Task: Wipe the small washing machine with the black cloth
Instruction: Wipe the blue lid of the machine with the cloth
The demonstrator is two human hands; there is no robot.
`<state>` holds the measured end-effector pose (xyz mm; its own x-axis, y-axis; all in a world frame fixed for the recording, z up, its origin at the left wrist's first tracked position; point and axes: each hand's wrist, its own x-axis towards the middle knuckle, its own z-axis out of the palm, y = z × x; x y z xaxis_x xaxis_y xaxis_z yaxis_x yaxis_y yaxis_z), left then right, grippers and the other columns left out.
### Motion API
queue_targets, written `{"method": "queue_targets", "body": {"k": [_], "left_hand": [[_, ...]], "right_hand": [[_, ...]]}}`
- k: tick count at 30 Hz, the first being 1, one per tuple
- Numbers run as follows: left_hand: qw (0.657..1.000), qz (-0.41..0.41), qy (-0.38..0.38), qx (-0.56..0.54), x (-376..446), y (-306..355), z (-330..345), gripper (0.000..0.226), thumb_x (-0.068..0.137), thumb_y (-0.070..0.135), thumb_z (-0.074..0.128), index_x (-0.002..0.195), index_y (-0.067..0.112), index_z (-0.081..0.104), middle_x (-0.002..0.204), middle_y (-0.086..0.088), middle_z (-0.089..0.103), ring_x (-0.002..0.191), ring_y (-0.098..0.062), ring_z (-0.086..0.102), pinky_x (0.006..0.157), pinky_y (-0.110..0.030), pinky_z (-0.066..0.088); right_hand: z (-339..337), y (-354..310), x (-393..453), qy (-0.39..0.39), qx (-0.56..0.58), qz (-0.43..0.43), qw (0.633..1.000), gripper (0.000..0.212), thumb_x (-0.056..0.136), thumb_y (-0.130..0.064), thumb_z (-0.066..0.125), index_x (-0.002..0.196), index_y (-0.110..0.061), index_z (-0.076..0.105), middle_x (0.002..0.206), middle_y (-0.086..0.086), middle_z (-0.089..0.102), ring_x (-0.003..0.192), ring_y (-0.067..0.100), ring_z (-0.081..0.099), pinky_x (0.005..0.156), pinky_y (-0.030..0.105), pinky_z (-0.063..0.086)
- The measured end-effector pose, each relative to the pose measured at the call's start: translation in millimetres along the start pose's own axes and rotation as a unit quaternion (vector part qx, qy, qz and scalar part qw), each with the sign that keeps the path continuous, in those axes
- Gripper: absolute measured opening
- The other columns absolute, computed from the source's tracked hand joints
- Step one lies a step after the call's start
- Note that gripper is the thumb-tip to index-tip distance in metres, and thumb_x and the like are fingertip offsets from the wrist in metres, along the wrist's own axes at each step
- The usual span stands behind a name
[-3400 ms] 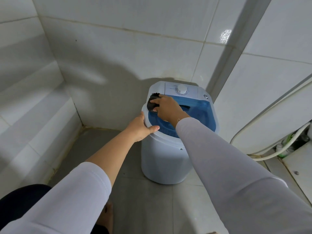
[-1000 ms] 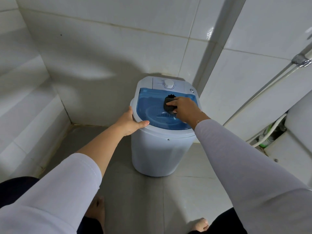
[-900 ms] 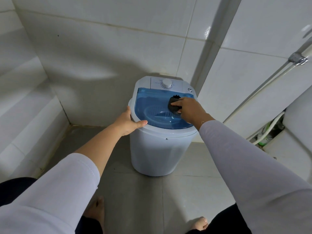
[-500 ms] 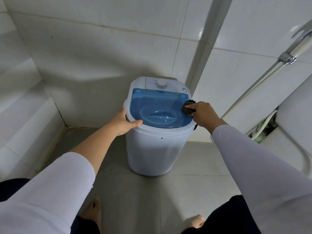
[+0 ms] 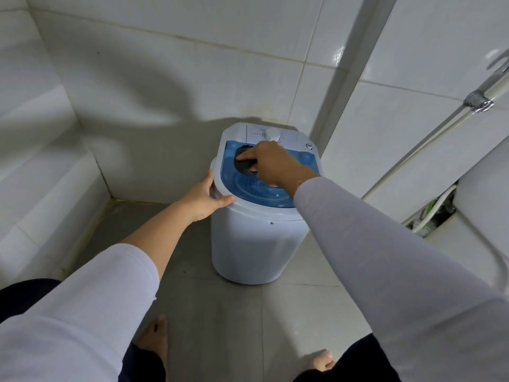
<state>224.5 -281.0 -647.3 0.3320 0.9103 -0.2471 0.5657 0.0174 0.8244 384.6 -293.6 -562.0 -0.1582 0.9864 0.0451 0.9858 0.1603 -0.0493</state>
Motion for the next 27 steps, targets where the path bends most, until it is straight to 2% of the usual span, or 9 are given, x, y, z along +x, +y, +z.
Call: {"method": "queue_targets", "body": {"k": [3,6,17,22,27], "left_hand": [[1.0,0.003,0.006,0.0,-1,-3,1,0.094,0.087,0.039,0.061,0.153,0.024,-0.005,0.16,0.001,0.016,0.146,-0.022,0.021,0.115,-0.034,0.022],[1.0,0.009,0.005,0.015,-2,-4,0,0.093,0.088,0.039,0.06,0.153,0.023,-0.005,0.161,-0.001,0.013,0.147,-0.023,0.019,0.116,-0.034,0.021],[1.0,-0.005,0.014,0.012,-7,5,1,0.088,0.09,0.03,0.06,0.153,0.02,-0.001,0.158,-0.002,0.023,0.144,-0.022,0.026,0.113,-0.031,0.025],[0.999,-0.024,0.02,0.011,-5,10,6,0.095,0.086,0.039,0.063,0.153,0.02,-0.002,0.159,-0.002,0.02,0.145,-0.023,0.025,0.116,-0.036,0.026],[0.998,-0.032,0.04,0.024,-6,19,14,0.103,0.082,0.043,0.067,0.152,0.018,-0.005,0.16,-0.002,0.015,0.146,-0.026,0.022,0.117,-0.04,0.026]], "right_hand": [[21,-17,4,-0.052,-0.035,-0.04,0.997,0.044,0.094,-0.015,0.048,0.137,-0.027,0.047,0.134,0.009,0.054,0.123,0.028,0.049,0.104,0.035,0.042],[37,-22,3,-0.071,-0.055,-0.056,0.994,0.041,0.094,-0.028,0.047,0.134,-0.036,0.048,0.138,0.004,0.052,0.129,0.029,0.043,0.105,0.044,0.041],[38,-7,-30,-0.062,-0.048,-0.036,0.996,0.054,0.092,-0.009,0.052,0.137,-0.036,0.044,0.15,0.004,0.039,0.131,0.028,0.042,0.108,0.042,0.04],[38,10,-48,-0.054,-0.03,-0.01,0.998,0.057,0.089,-0.002,0.052,0.135,-0.036,0.047,0.149,0.001,0.039,0.131,0.027,0.041,0.107,0.044,0.041],[37,33,-64,-0.036,-0.008,0.02,0.999,0.052,0.088,-0.004,0.057,0.133,-0.031,0.052,0.146,0.001,0.045,0.128,0.028,0.045,0.107,0.041,0.042]]}}
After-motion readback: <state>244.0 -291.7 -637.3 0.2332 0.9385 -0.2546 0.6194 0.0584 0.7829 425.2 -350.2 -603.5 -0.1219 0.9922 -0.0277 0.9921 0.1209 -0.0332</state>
